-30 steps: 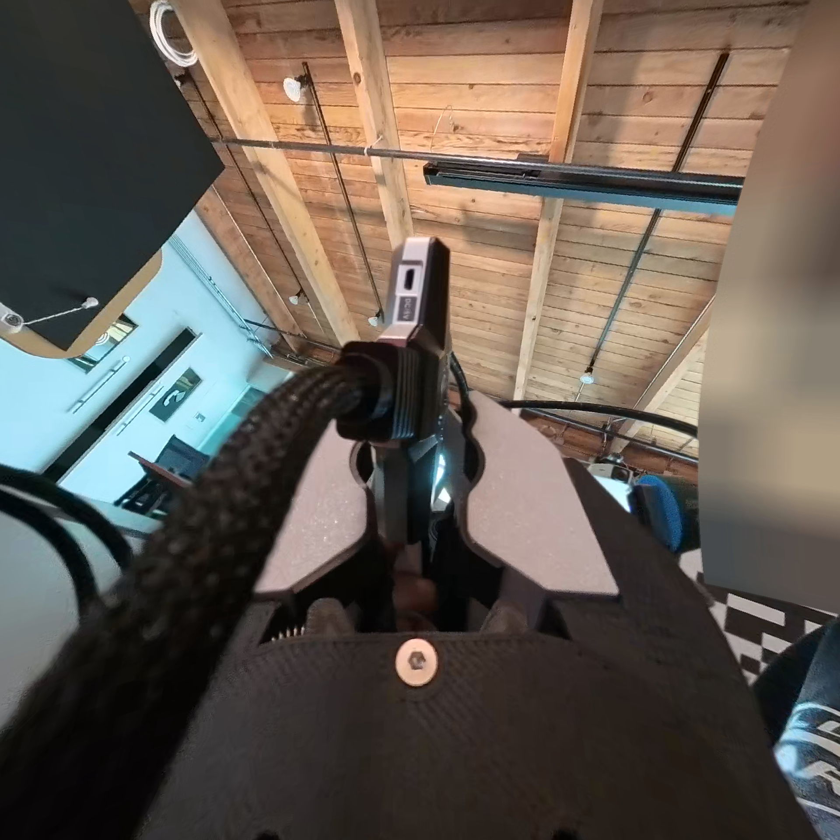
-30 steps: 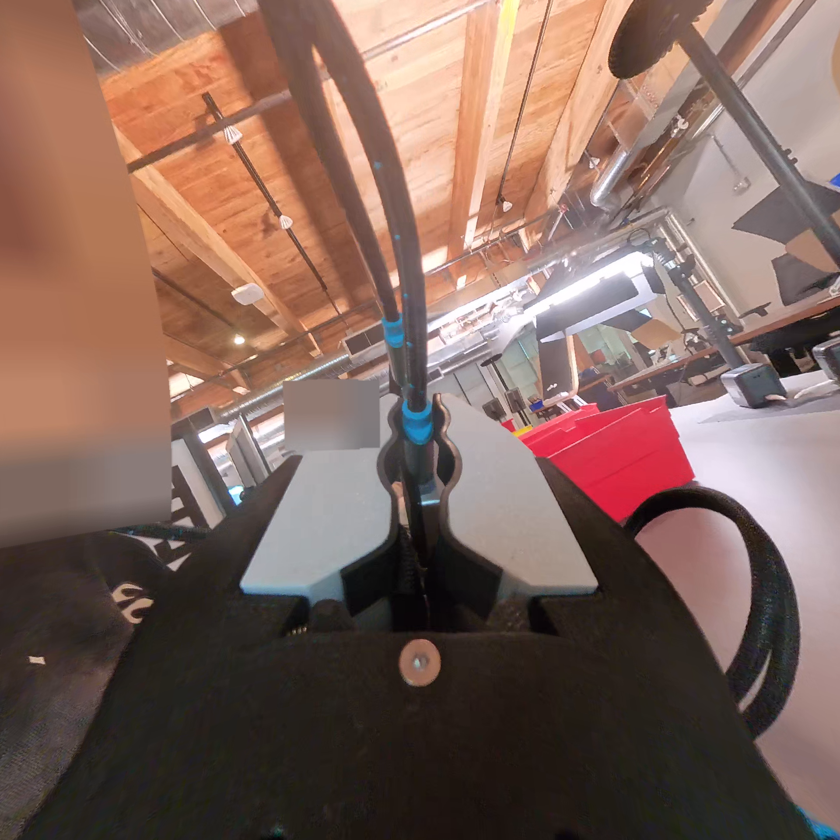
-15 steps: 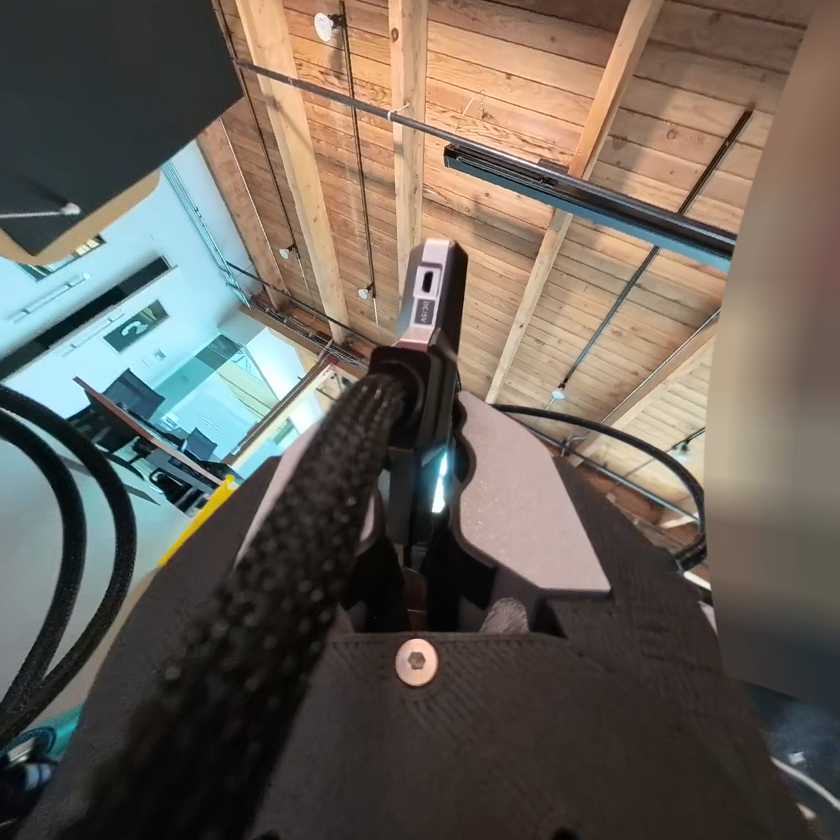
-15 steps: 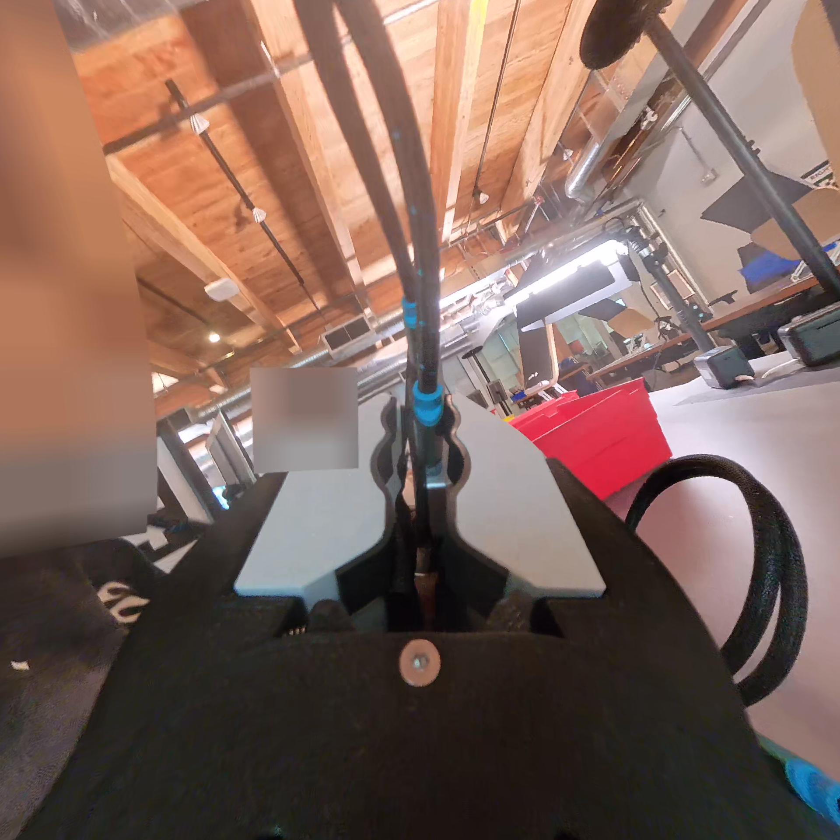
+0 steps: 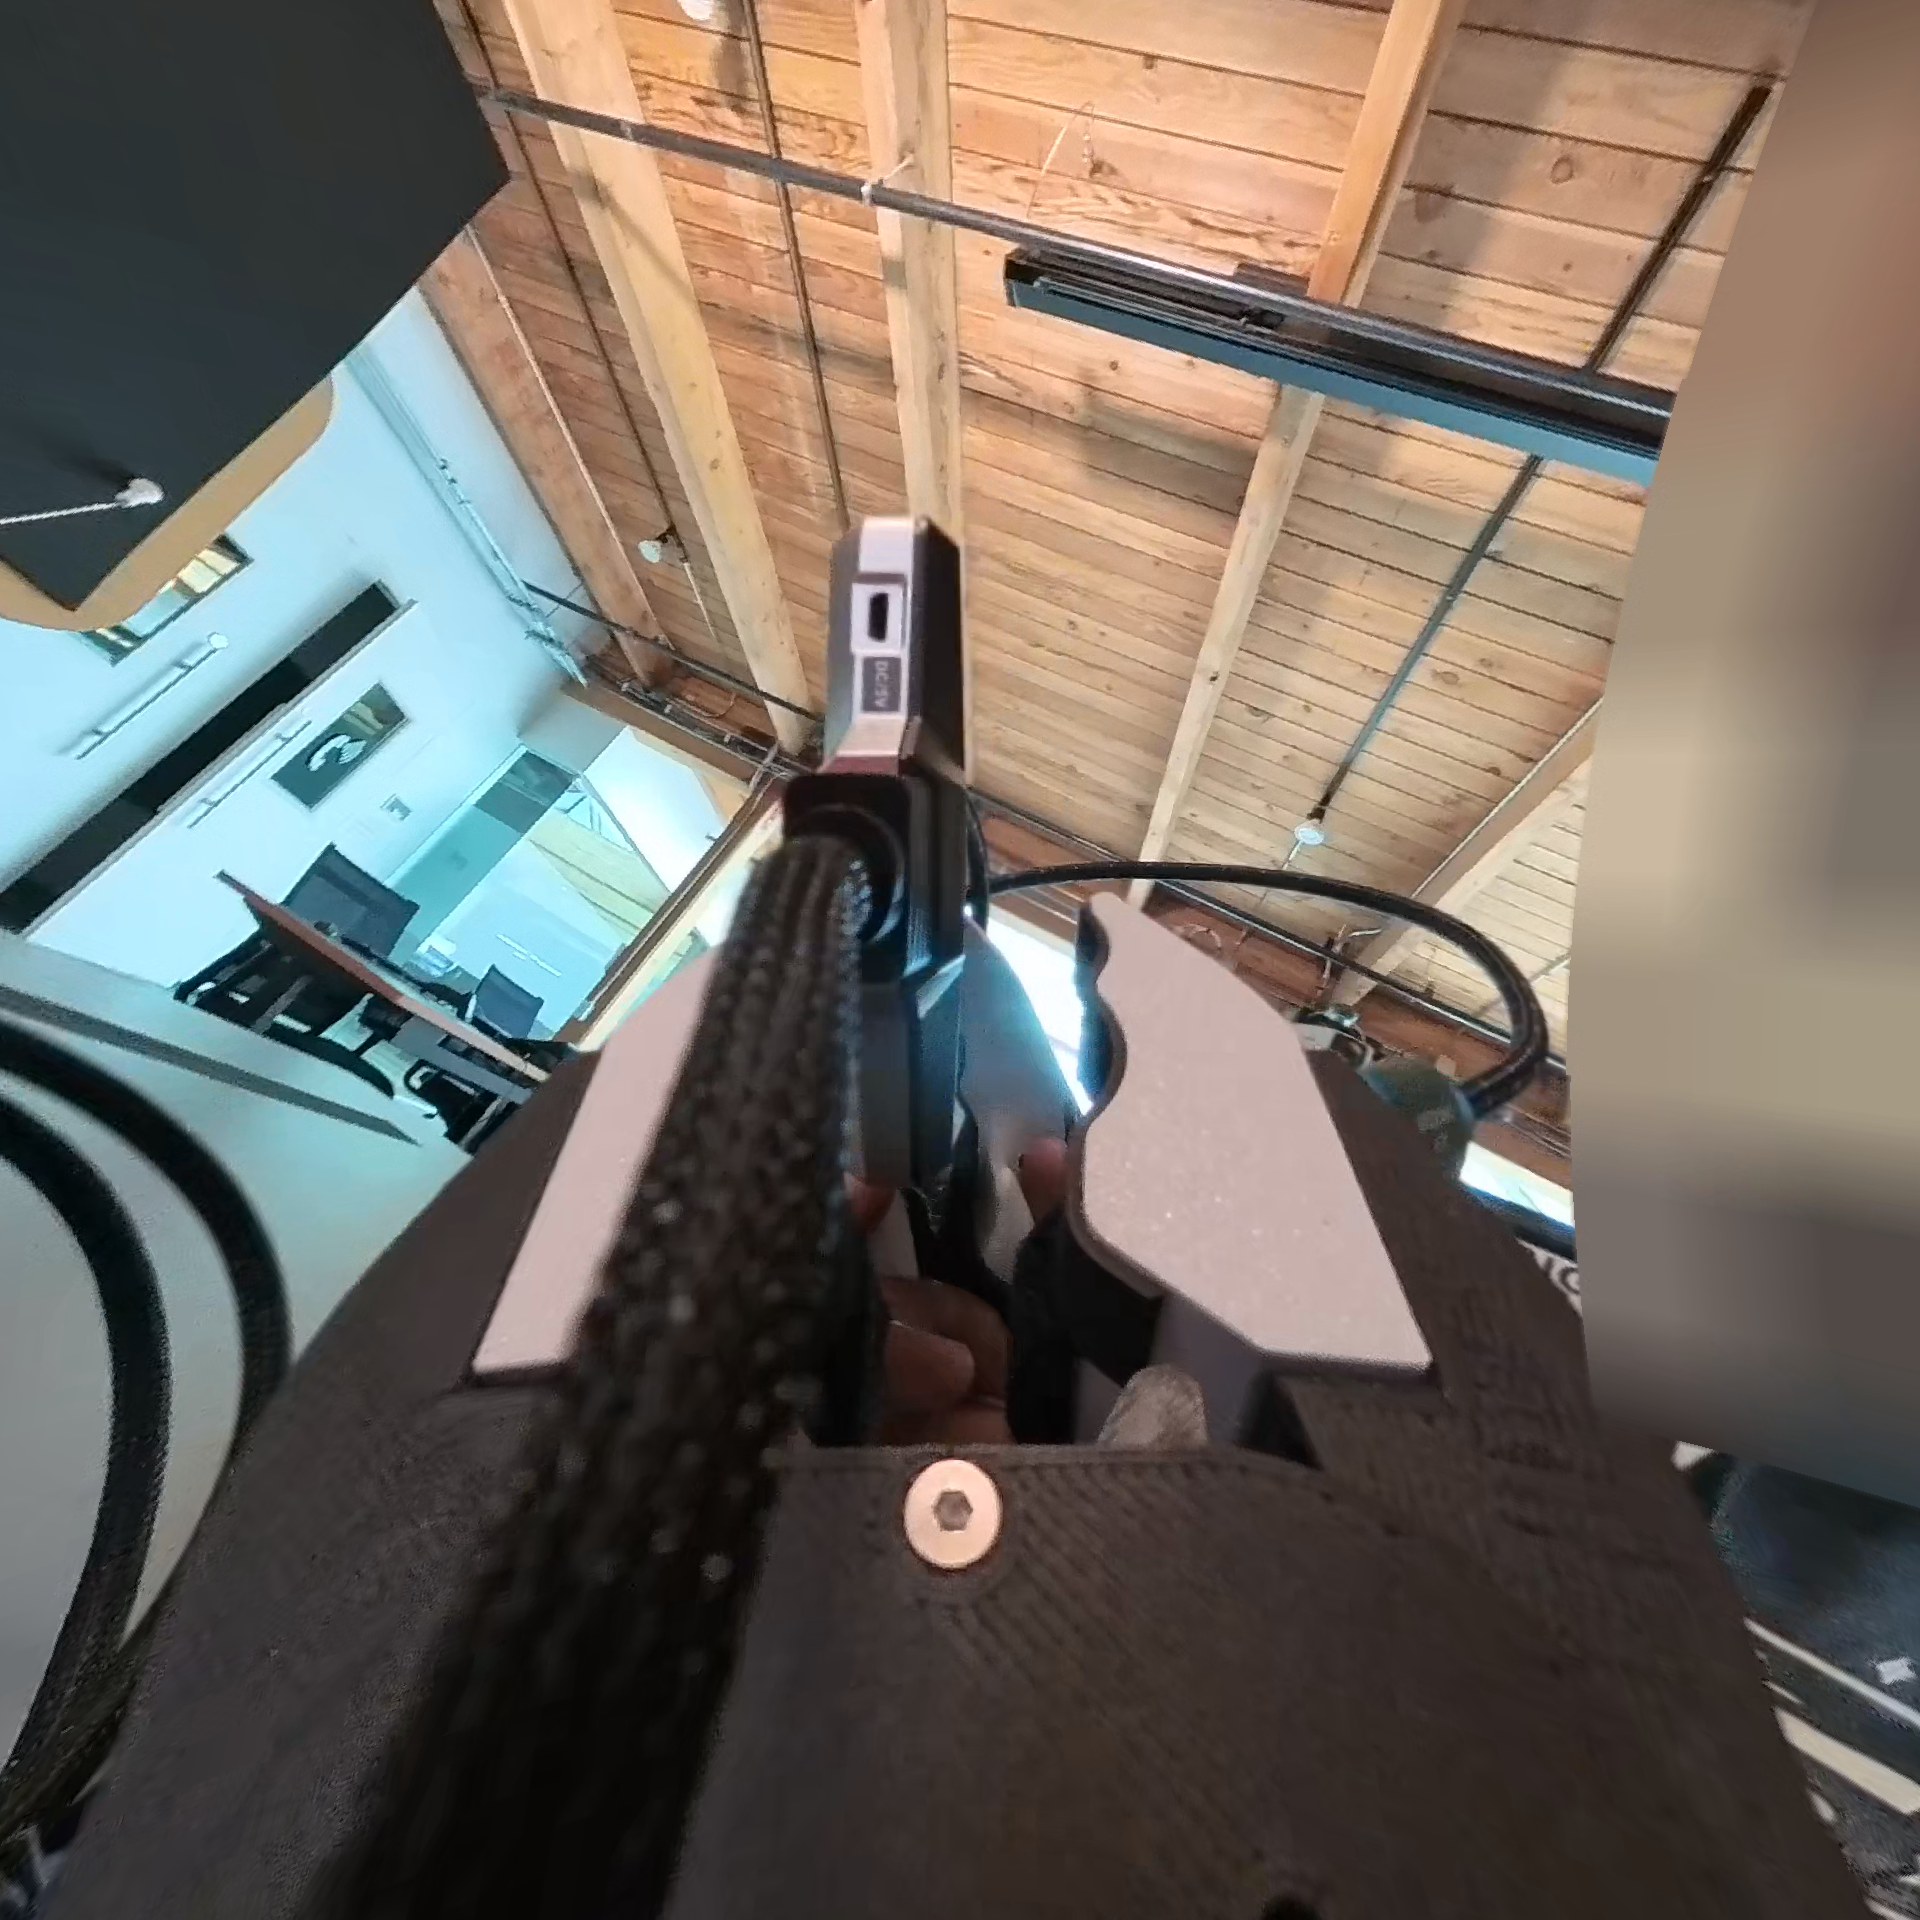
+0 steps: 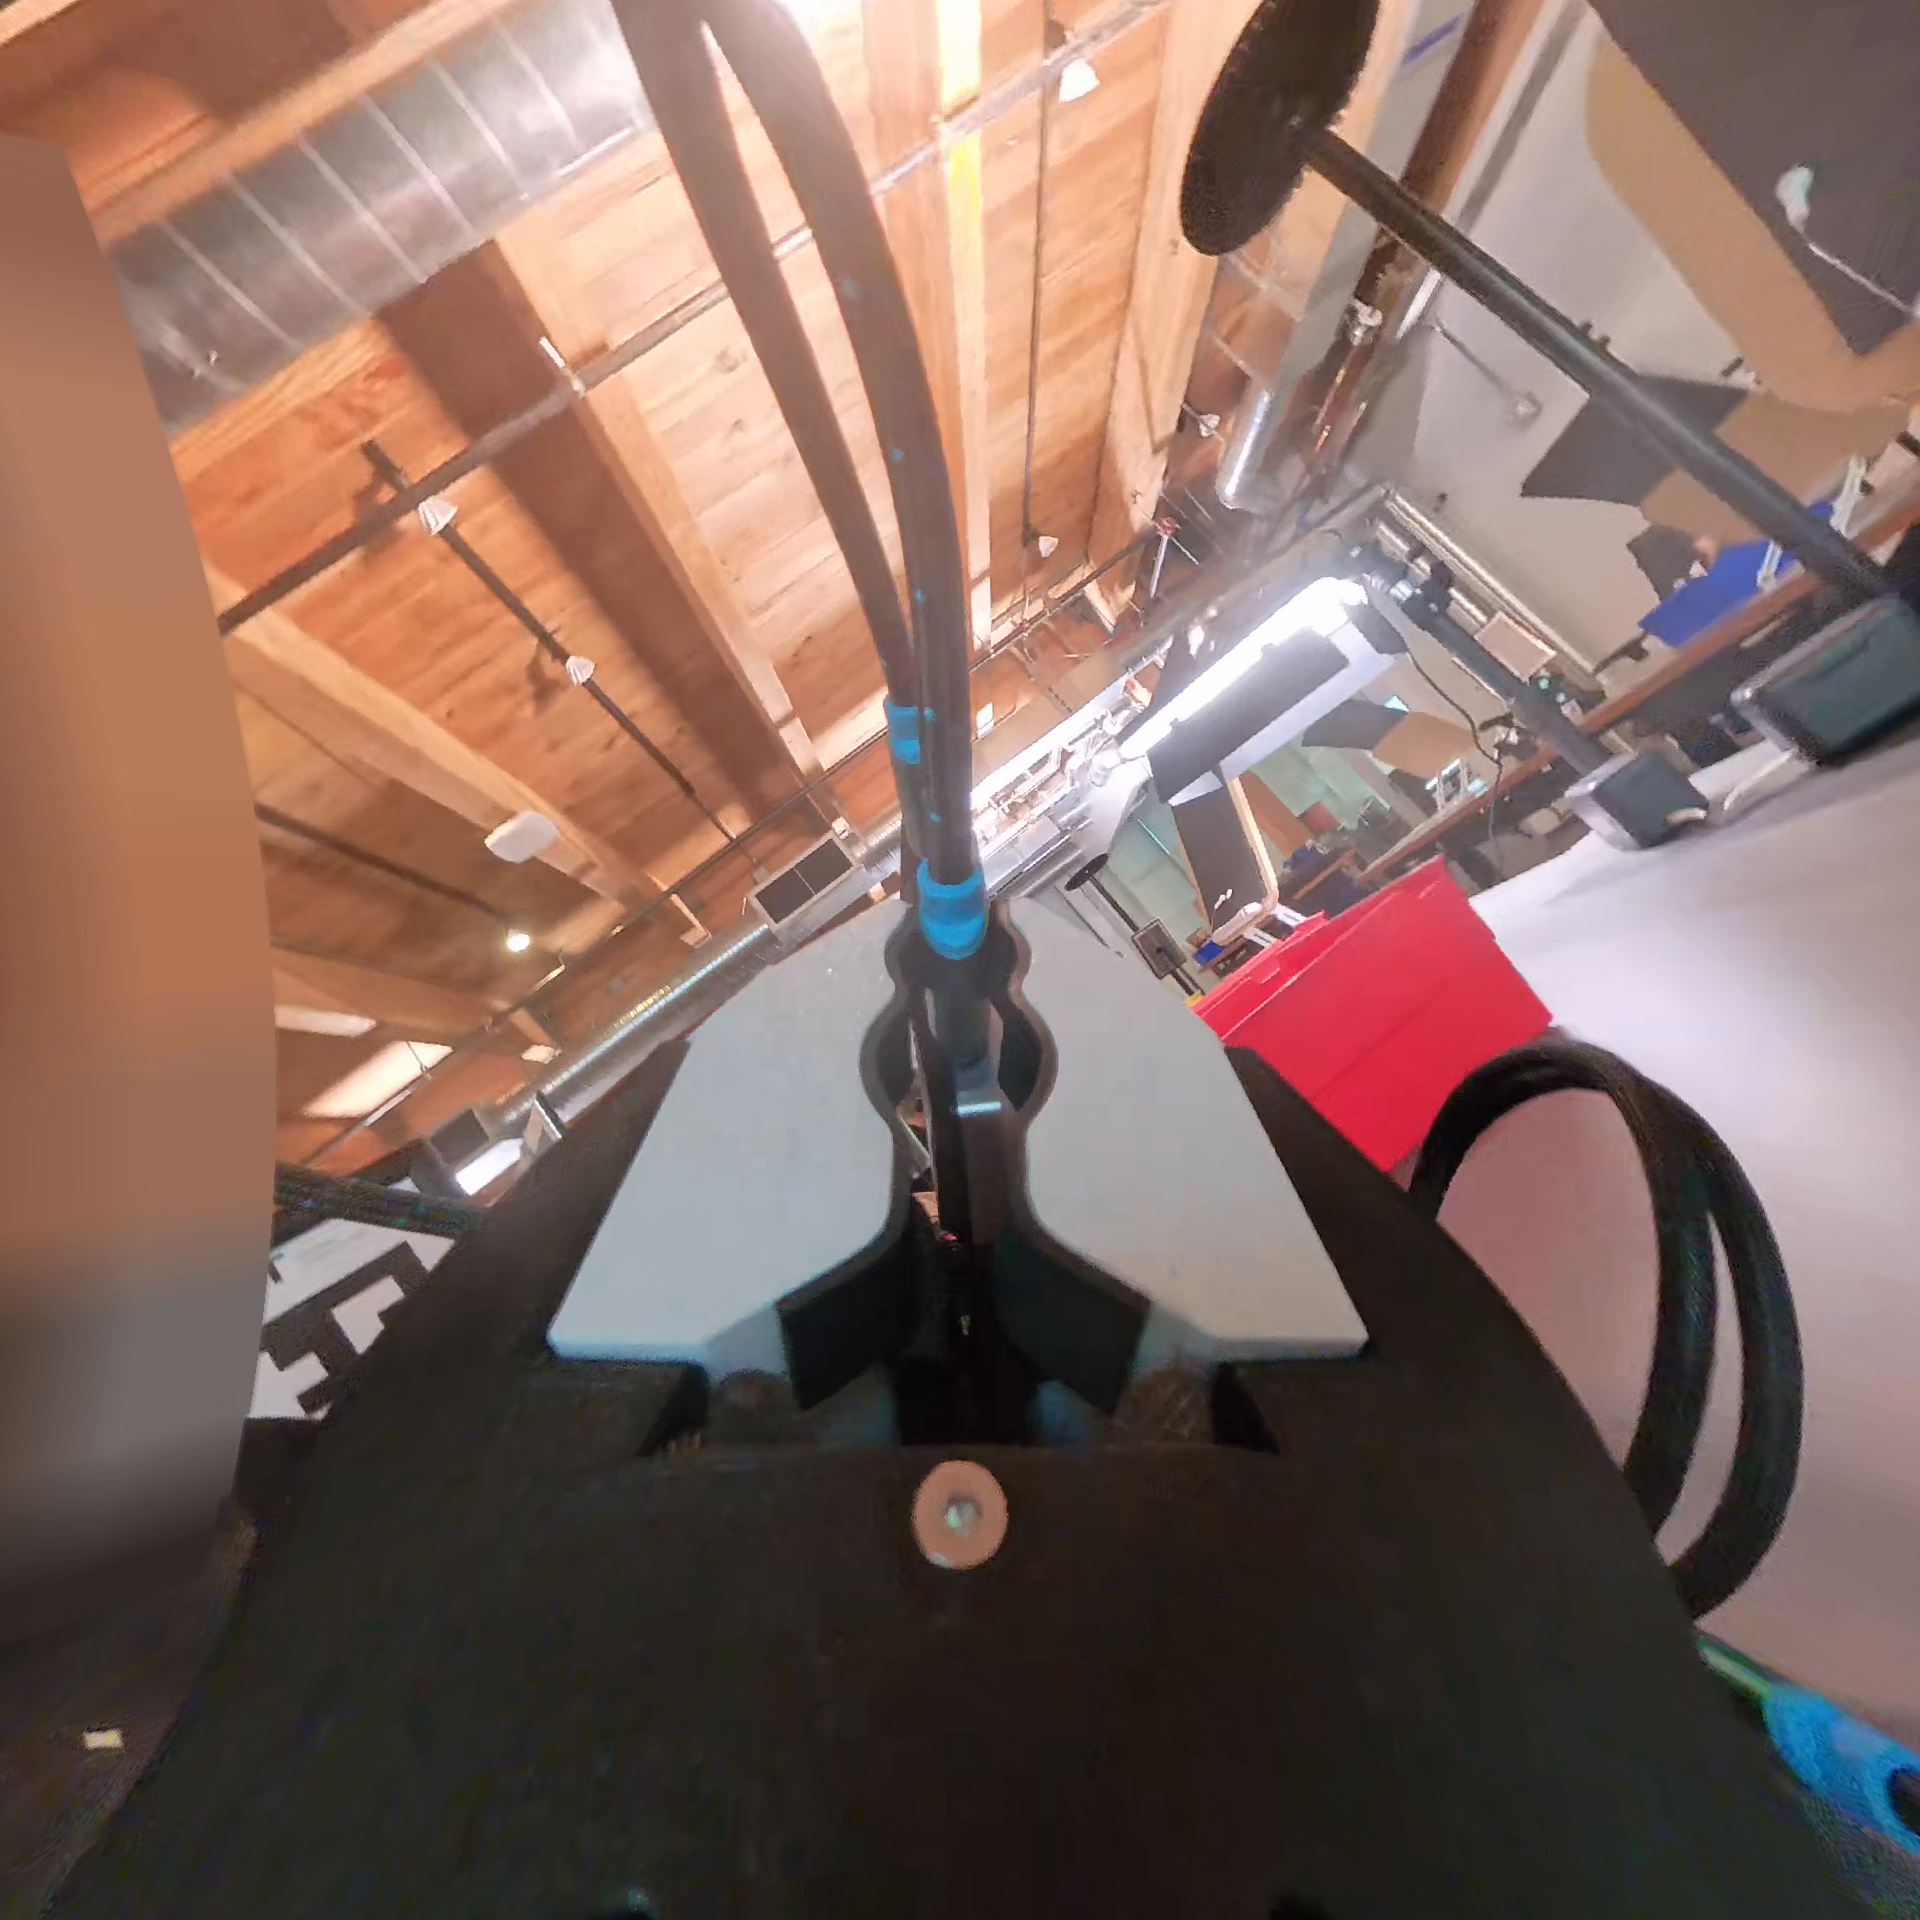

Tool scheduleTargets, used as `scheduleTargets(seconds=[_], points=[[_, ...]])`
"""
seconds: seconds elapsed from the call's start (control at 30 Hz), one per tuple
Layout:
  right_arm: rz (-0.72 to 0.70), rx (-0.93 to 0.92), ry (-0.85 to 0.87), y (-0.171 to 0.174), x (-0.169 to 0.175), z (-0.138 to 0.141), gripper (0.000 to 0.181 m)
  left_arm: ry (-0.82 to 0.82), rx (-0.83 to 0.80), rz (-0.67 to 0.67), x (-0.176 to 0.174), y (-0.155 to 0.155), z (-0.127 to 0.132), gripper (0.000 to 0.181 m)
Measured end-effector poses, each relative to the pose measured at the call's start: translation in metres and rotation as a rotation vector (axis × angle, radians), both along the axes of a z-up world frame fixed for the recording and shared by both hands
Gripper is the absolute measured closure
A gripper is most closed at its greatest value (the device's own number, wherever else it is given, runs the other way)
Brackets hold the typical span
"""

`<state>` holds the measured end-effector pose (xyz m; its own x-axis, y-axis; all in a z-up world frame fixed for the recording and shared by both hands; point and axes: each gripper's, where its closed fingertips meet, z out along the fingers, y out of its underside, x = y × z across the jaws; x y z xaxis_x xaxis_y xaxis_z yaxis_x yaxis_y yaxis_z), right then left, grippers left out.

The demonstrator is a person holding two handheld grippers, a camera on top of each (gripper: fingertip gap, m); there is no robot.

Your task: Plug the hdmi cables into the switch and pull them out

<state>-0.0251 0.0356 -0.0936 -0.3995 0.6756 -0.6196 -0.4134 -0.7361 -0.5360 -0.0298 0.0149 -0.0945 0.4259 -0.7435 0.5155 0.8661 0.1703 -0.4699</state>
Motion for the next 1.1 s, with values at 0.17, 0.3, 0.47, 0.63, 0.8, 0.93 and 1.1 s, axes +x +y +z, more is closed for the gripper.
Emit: scheduleTargets(seconds=[0.17,0.3,0.47,0.63,0.8,0.93,1.1], points=[[0.039,-0.125,-0.017,0.004,-0.004,-0.007,0.168,-0.01,-0.063,0.012,-0.003,0.008,-0.009,0.147],[0.043,-0.115,-0.02,0.001,-0.007,-0.011,0.168,-0.046,-0.1,0.011,-0.008,0.011,-0.015,0.162],[0.01,-0.054,-0.04,-0.002,-0.007,-0.014,0.155,-0.134,-0.165,-0.073,-0.012,0.017,-0.021,0.162],[-0.02,-0.098,-0.098,0.005,-0.011,-0.022,0.169,-0.166,-0.208,-0.096,-0.014,0.022,-0.023,0.162],[-0.017,-0.079,-0.126,0.006,-0.013,-0.025,0.169,-0.211,-0.242,-0.106,-0.017,0.024,-0.026,0.162],[-0.045,-0.089,-0.146,0.009,-0.015,-0.03,0.169,-0.246,-0.286,-0.146,-0.018,0.028,-0.031,0.149],[-0.095,-0.097,-0.122,0.009,-0.014,-0.033,0.169,-0.255,-0.287,-0.166,-0.019,0.028,-0.034,0.162]])
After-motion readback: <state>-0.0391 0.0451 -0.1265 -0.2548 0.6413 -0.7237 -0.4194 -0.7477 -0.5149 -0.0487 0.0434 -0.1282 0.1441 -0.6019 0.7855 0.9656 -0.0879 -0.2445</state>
